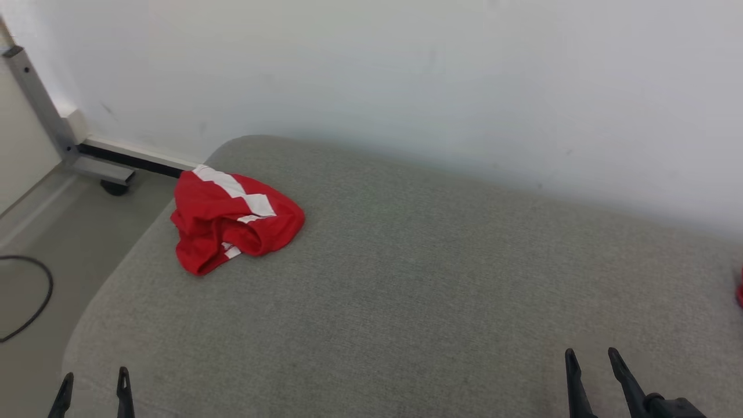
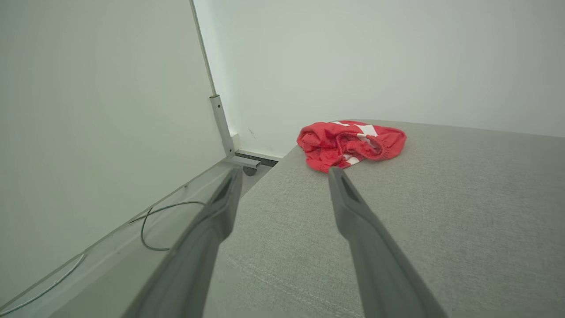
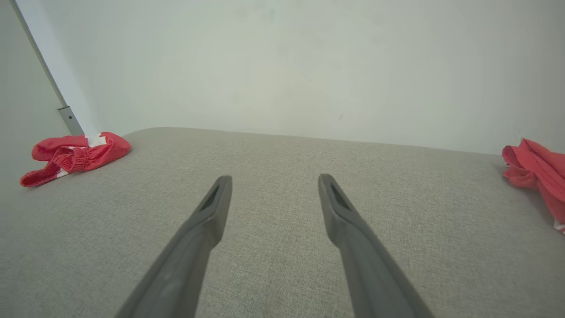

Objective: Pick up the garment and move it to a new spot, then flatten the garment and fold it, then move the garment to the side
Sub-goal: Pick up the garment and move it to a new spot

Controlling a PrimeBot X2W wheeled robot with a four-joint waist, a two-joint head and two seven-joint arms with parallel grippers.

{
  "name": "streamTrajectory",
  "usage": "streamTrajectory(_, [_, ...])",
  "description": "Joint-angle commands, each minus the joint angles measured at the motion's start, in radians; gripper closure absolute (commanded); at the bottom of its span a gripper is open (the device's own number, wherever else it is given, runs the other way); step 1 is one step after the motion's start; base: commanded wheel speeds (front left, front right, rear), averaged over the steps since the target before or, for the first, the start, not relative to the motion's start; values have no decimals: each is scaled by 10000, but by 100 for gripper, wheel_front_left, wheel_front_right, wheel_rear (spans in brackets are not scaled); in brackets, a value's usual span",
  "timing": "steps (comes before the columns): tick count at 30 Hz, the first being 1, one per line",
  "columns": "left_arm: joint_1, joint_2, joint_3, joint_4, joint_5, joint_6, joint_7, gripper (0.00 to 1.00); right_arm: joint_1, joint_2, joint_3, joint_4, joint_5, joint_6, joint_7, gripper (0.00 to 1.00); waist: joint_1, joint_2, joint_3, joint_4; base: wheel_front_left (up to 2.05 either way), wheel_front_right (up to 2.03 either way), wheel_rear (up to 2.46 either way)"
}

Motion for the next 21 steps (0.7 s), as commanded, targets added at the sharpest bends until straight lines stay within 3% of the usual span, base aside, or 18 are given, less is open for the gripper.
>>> streamTrajectory(1, [131,65,34,-76,-60,47,10,0,110,61,34,9,48,1,1,0,0,0,-82,609,0,0,0])
streamTrajectory(21, [406,161,321,-438,-382,344,-47,0,-109,-7,193,118,61,1,-2,0,0,0,53,920,0,0,0])
